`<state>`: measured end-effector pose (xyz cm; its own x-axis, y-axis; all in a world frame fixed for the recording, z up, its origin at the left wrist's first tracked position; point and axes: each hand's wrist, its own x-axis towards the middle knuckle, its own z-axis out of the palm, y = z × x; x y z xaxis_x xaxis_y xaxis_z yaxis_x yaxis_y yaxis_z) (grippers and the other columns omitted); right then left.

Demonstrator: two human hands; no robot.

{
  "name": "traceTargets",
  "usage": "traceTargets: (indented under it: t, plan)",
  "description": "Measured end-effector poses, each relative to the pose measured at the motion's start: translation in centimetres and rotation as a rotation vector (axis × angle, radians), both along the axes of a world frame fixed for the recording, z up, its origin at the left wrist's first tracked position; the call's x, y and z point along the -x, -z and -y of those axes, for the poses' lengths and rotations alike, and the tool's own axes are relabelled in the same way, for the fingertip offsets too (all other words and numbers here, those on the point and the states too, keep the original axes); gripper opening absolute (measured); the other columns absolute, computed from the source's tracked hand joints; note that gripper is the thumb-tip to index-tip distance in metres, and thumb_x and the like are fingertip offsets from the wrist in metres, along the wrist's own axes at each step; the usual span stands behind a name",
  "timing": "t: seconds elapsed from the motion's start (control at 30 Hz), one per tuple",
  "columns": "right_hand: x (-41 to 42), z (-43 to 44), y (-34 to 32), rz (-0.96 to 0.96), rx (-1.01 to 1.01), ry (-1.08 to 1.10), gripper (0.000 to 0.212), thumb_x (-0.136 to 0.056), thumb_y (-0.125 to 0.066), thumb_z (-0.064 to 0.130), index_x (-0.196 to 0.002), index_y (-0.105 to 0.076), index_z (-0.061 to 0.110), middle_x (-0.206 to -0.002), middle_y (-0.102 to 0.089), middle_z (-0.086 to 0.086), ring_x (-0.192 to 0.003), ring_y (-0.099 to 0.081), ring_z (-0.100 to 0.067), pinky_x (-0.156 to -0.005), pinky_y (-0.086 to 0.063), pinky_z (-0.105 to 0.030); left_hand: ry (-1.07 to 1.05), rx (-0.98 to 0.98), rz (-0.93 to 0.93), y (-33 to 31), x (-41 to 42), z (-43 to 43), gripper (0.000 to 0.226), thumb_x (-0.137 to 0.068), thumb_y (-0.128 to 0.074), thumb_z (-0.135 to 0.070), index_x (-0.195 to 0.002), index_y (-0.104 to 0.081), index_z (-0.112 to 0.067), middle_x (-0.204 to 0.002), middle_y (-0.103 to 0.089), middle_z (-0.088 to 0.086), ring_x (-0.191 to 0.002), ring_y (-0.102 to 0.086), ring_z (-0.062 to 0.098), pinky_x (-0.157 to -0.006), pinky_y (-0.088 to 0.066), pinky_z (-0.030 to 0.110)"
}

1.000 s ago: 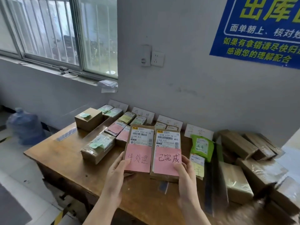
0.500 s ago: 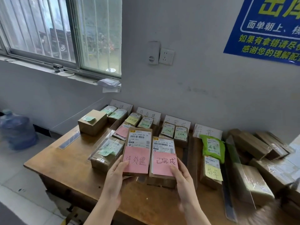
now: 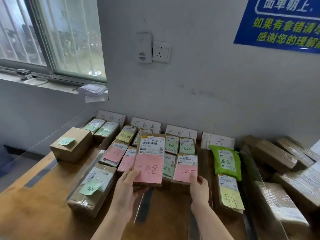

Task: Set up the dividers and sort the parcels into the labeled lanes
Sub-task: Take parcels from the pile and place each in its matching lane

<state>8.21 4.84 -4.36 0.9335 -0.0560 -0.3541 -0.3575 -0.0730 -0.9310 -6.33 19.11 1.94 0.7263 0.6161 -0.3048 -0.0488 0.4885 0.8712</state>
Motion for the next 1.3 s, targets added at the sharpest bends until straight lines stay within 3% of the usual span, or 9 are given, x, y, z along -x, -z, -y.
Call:
traceTargets:
  t: [0.43,0.6,0.7,0.83,1.07,1.17,1.23,1.3]
  plan:
    - [-4.1,-1.7,5.1,-0.174,0.116,0.14,0.045,-0.102,-0.05,0.023,-0.144,-0.042,0.011,-0.137,-0.054,-0.016,-0.126,-0.05,-0.033,-0.101,-0.044,-0.046,0.158,0.057,-0.115,2.8,-4.7,-2.6,0.028,-0.097,-0.052,-0.017,-0.124,-0.06,-0.02,-0.097,-0.075,0.012,-0.102,-0.067,0.034,-0.079,-0.055,0.042]
    - [-5.6,-2.2,5.6,-0.137,0.186,0.114,0.043,-0.102,-0.049,0.021,-0.143,-0.043,0.008,-0.137,-0.054,-0.015,-0.128,-0.048,-0.032,-0.092,-0.04,-0.035,0.171,0.059,-0.121,3.1,-5.7,-3.6,0.023,-0.096,-0.053,-0.014,-0.115,-0.063,-0.022,-0.094,-0.076,0.012,-0.099,-0.066,0.034,-0.077,-0.054,0.042]
    - [-6.4,-2.6,5.8,-0.124,0.277,0.093,0.043,-0.103,-0.046,0.022,-0.144,-0.043,0.012,-0.138,-0.054,-0.013,-0.128,-0.049,-0.032,-0.095,-0.044,-0.04,0.171,0.067,-0.134,3.4,-6.2,-3.8,0.024,-0.096,-0.054,-0.014,-0.118,-0.063,-0.02,-0.095,-0.075,0.013,-0.099,-0.066,0.034,-0.078,-0.055,0.043]
    - [-6.8,-2.6,6.3,-0.123,0.429,-0.017,0.041,-0.102,-0.042,0.012,-0.142,-0.042,0.014,-0.128,-0.06,-0.012,-0.106,-0.056,-0.026,-0.071,-0.048,-0.033,0.183,0.066,-0.136,3.6,-6.5,-3.8,0.027,-0.096,-0.055,-0.015,-0.122,-0.062,-0.02,-0.1,-0.074,0.013,-0.099,-0.067,0.032,-0.078,-0.055,0.043]
    - [-6.7,-3.1,4.5,0.099,0.7,-0.189,0.049,-0.095,-0.055,0.012,-0.142,-0.042,0.019,-0.142,-0.048,-0.007,-0.126,-0.051,-0.029,-0.094,-0.049,-0.042,0.192,0.044,-0.131,3.4,-6.7,-3.6,0.034,-0.096,-0.054,-0.013,-0.129,-0.058,-0.016,-0.105,-0.073,0.016,-0.099,-0.067,0.033,-0.076,-0.056,0.042]
    - [-5.8,-4.4,1.6,0.297,0.589,-0.208,0.044,-0.099,-0.054,0.027,-0.142,-0.046,0.018,-0.146,-0.048,-0.004,-0.132,-0.048,-0.024,-0.102,-0.046,-0.04,0.17,0.032,-0.126,2.9,-6.6,-3.4,0.033,-0.096,-0.055,-0.014,-0.129,-0.058,-0.015,-0.104,-0.073,0.016,-0.096,-0.068,0.032,-0.075,-0.057,0.042]
    - [-4.4,-5.4,-0.9,0.328,0.342,-0.246,0.046,-0.098,-0.05,0.043,-0.138,-0.049,0.023,-0.139,-0.055,-0.001,-0.127,-0.053,-0.021,-0.103,-0.047,-0.04,0.149,0.012,-0.118,2.5,-6.5,-3.3,0.032,-0.096,-0.055,-0.014,-0.128,-0.06,-0.016,-0.102,-0.074,0.015,-0.095,-0.069,0.031,-0.073,-0.056,0.04]
    - [-2.5,-6.2,-3.2,0.251,0.072,-0.335,0.06,-0.087,-0.048,0.068,-0.136,-0.047,0.032,-0.134,-0.058,0.003,-0.123,-0.056,-0.018,-0.103,-0.048,-0.045,0.122,-0.004,-0.116,2.1,-6.2,-3.3,0.031,-0.096,-0.055,-0.015,-0.127,-0.061,-0.018,-0.101,-0.074,0.014,-0.096,-0.069,0.03,-0.073,-0.056,0.038]
